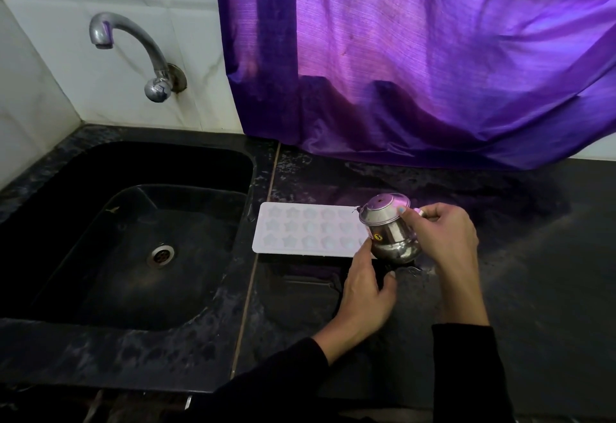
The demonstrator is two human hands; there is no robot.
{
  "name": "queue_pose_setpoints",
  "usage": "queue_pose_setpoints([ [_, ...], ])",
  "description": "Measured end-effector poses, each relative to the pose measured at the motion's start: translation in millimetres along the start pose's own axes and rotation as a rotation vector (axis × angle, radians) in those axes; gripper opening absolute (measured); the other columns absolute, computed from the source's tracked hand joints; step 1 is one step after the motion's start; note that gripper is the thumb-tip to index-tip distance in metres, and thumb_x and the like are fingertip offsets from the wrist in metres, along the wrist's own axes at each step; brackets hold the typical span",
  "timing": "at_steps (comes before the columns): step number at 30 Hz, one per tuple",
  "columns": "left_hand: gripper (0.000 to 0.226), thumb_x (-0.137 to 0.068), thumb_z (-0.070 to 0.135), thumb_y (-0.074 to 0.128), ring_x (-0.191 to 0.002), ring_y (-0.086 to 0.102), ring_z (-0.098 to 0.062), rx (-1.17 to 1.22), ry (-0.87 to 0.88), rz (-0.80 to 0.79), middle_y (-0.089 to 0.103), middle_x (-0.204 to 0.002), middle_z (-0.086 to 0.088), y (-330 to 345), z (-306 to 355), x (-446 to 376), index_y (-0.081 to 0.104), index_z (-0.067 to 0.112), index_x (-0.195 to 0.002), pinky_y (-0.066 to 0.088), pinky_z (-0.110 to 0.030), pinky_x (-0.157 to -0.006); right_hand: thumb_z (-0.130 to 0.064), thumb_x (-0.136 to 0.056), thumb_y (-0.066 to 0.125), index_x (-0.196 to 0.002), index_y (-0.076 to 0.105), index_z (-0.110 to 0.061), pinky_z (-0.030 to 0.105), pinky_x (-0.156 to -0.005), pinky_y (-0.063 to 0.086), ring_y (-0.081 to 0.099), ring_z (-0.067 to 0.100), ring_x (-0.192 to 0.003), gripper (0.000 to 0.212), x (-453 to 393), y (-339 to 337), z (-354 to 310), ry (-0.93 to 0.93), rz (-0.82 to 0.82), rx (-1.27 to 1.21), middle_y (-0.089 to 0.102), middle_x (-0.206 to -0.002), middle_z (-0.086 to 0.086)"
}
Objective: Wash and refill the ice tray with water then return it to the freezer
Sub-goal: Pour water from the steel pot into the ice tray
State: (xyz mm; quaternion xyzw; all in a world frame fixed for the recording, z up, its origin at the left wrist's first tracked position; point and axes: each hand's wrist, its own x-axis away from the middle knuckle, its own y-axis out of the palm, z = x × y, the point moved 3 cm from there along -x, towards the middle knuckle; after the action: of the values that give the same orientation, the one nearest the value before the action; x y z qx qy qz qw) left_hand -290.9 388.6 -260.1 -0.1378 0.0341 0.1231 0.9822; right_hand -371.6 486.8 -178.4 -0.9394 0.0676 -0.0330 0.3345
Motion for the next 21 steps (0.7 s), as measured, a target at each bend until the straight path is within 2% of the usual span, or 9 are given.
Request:
queue_pose_setpoints([
  [2,0.064,-0.086,0.009,0.054,-0.124,0.040,-0.001,-0.006,0.003,0.007,0.041,-0.130,0.015,-1.8,0.5,-0.3,0.031,0.022,-0.144,0.031,-0.014,-0.105,-0.051,-0.077,0.071,-0.073,0.064,-0.021,0.039,-0.079,0.053,0.067,0.026,-0.082,0.030,-0.9,-1.0,0.9,0.008,-0.007,-0.028,0.071,-0.076,0.002],
  [4,0.065,-0.088,0.009,0.054,-0.124,0.033,0.009,-0.016,0.014,0.017,0.036,-0.133,0.018,-3.7,1.7,-0.7,0.028,0.019,-0.146,0.024,-0.005,-0.103,-0.050,-0.074,0.072,-0.072,0.065,-0.020,0.047,-0.079,0.056,0.069,0.027,-0.077,0.031,-1.9,-2.1,1.5,0.016,-0.012,-0.081,0.070,-0.070,0.002],
  [7,0.065,-0.090,0.009,0.054,-0.117,0.027,0.019,-0.020,0.023,0.028,0.034,-0.132,0.019,-5.9,3.5,-1.0,0.024,0.019,-0.147,0.019,0.003,-0.097,-0.047,-0.075,0.073,-0.072,0.065,-0.018,0.049,-0.074,0.059,0.069,0.027,-0.072,0.031,-0.8,-4.9,-2.1,0.024,-0.011,-0.134,0.069,-0.067,0.003],
  [13,0.068,-0.090,0.013,0.053,-0.129,0.032,0.003,-0.003,0.023,0.038,0.037,-0.139,0.012,-8.7,6.7,0.4,0.021,0.023,-0.148,0.027,-0.014,-0.106,-0.049,-0.076,0.072,-0.074,0.064,-0.020,0.049,-0.074,0.057,0.068,0.026,-0.073,0.030,2.7,-2.1,-10.7,-0.029,-0.003,-0.110,0.069,-0.070,0.001],
  [16,0.067,-0.089,0.015,0.053,-0.131,0.033,-0.002,-0.001,0.014,0.052,0.038,-0.143,0.009,-10.2,3.9,0.0,0.022,0.021,-0.148,0.030,-0.021,-0.109,-0.048,-0.077,0.071,-0.075,0.063,-0.021,0.044,-0.075,0.056,0.067,0.025,-0.078,0.028,4.6,1.6,-14.7,-0.049,-0.010,-0.079,0.068,-0.072,-0.001],
  [21,0.065,-0.088,0.019,0.053,-0.124,0.038,0.001,0.006,-0.007,0.042,0.043,-0.135,0.011,-9.5,1.1,-1.2,0.026,0.022,-0.147,0.034,-0.021,-0.106,-0.050,-0.077,0.069,-0.076,0.063,-0.022,0.044,-0.079,0.054,0.065,0.023,-0.082,0.029,5.7,9.4,-18.3,-0.061,-0.014,-0.015,0.068,-0.077,-0.003],
])
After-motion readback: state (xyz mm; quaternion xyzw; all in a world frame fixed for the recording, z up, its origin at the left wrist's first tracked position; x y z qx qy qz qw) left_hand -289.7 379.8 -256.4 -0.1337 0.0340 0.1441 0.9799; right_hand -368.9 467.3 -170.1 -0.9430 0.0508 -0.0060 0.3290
